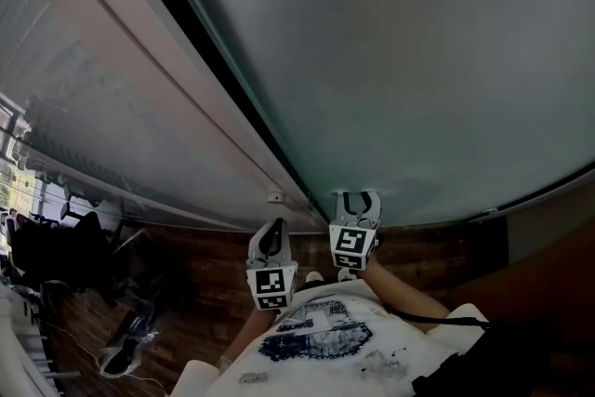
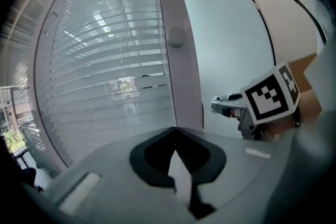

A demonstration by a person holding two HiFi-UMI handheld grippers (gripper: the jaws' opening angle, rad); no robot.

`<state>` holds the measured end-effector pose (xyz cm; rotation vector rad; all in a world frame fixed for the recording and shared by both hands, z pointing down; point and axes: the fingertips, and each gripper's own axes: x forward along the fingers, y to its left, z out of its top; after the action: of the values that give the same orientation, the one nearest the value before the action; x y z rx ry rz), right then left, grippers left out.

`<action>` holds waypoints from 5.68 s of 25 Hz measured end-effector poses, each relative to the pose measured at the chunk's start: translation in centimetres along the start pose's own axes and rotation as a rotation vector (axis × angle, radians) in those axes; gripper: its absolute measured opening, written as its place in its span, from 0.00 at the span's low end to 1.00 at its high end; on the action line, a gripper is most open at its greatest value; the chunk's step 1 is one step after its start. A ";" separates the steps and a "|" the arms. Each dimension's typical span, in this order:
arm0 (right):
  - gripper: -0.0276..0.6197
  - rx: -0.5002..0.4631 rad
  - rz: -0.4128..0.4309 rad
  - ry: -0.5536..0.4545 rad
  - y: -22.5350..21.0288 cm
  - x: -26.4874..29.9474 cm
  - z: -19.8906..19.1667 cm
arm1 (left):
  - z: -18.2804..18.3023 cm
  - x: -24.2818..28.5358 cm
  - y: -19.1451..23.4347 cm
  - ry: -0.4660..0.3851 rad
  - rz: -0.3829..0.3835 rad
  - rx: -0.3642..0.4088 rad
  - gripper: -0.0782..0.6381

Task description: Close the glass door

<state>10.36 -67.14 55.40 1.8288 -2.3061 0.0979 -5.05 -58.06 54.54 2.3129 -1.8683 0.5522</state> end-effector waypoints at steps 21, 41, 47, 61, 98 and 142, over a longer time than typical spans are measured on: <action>0.24 0.002 -0.005 -0.006 0.5 -0.1 -0.2 | -2.5 -3.6 0.9 0.047 0.051 0.006 0.11; 0.08 0.130 -0.032 0.026 -1.4 -7.3 -3.0 | -5.7 -11.3 9.1 -0.025 -0.098 0.027 0.11; 0.06 0.087 -0.098 0.021 2.2 -12.3 -2.9 | -8.3 -14.1 11.4 -0.027 -0.151 0.025 0.11; 0.05 0.106 -0.215 0.050 8.1 -25.7 -4.3 | -11.3 -19.1 8.5 -0.027 -0.389 0.070 0.11; 0.05 0.146 -0.062 0.073 8.9 -54.7 -11.2 | -13.2 -38.0 -13.1 -0.026 -0.465 0.157 0.11; 0.05 0.106 -0.103 -0.010 15.7 -53.3 -5.6 | -12.7 -37.5 -6.1 -0.083 -0.483 0.140 0.11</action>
<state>7.30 -11.50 51.68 2.0002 -2.2481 0.2000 -8.27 -18.10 53.97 2.7814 -1.2517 0.5389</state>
